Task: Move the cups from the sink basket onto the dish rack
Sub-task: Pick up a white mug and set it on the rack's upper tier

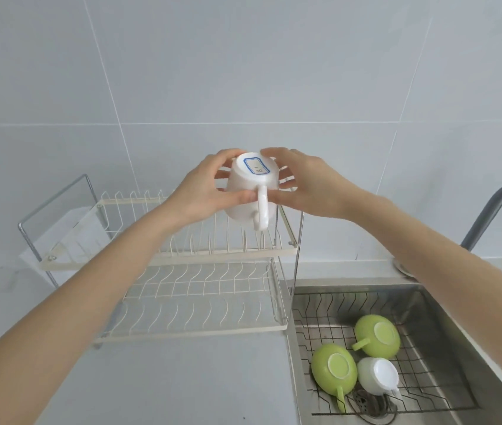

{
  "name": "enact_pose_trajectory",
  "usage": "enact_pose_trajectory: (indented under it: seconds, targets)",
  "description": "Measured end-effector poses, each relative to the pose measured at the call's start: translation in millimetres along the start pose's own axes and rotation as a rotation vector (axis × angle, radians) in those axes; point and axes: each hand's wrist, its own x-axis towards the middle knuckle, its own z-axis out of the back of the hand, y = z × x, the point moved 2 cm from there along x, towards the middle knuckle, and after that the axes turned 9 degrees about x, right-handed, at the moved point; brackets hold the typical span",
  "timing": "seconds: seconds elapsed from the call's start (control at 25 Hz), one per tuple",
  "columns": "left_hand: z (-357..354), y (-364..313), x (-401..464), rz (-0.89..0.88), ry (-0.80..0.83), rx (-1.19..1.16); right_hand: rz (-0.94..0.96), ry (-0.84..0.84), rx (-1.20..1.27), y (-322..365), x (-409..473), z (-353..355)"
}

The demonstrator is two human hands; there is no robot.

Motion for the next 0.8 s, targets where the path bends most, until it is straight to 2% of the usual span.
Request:
enact_pose_trajectory:
  seconds: [0.44,0.6,0.8]
  targets:
    - [-39.3,69.7,53.4,0.212,0.139,0.06,-0.157,0.379,-0.406,-57.1,77.1,-44.3]
    - [-53.5,85.0,51.7,0.231,0.208,0.181,-0.152,0.445,-0.553,-70.4,79.6,-60.7]
    - [-58.8,86.2,52.2,0.246,0.283,0.222,-0.135,0.453,-0.661,-74.6,80.1,-64.1]
